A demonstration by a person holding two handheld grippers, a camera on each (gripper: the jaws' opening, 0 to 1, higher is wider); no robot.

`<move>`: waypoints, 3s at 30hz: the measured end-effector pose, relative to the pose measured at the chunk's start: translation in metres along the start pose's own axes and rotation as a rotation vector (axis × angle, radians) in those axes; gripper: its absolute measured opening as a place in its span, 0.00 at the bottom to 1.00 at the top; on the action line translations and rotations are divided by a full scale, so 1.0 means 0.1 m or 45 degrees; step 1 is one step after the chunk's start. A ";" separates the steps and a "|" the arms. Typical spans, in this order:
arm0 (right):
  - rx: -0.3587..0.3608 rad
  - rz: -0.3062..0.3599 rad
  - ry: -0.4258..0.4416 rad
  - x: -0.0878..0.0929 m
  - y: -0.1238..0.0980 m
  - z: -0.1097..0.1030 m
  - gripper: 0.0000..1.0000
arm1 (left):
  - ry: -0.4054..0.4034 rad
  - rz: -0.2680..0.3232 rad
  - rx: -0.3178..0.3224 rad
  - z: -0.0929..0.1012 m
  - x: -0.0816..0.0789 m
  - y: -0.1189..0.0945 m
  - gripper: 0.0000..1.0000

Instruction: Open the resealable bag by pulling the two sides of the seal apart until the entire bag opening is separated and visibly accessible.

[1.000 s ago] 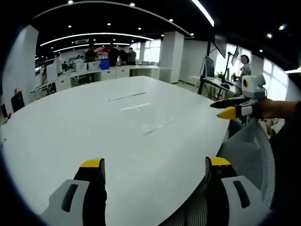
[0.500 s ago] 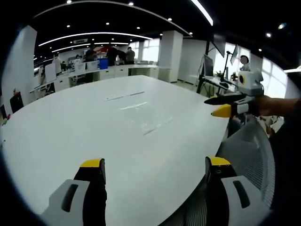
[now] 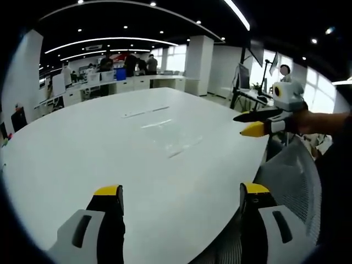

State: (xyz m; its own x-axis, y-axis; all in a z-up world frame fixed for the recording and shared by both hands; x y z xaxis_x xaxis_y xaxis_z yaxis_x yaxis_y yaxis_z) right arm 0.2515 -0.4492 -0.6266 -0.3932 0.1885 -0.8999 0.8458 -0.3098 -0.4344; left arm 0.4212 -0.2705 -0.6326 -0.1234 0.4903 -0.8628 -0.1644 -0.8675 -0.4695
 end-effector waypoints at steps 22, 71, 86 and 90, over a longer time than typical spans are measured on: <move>-0.114 -0.073 -0.181 0.01 0.62 0.04 0.51 | 0.013 -0.019 -0.037 -0.06 0.02 -0.03 0.85; -0.177 -0.315 -0.368 0.46 1.75 0.00 0.16 | 0.003 -0.004 -0.048 -0.17 -0.08 0.06 0.82; -0.171 -0.326 -0.434 0.46 1.80 0.04 0.04 | 0.002 -0.028 -0.046 -0.15 -0.03 0.05 0.81; -0.190 -0.335 -0.464 0.46 1.77 0.03 0.04 | 0.004 -0.026 -0.045 -0.14 -0.03 0.05 0.81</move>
State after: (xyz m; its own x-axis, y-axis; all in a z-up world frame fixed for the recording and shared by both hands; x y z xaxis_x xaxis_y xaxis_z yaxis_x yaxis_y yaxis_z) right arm 0.3814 -0.4982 -0.7453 -0.6794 -0.1050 -0.7263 0.7326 -0.1532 -0.6632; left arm 0.4349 -0.2774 -0.6353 -0.1177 0.5079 -0.8533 -0.1322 -0.8597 -0.4934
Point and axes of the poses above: the point that each gripper's makers call its tool centre point, and the gripper's own axes: y roughly forward along the fingers, z roughly to its right, x roughly out of its underside, the point moved 5 cm from there along -y, roughly backward along the fingers, and after that the axes turned 7 degrees about x, right-handed, at the moved point
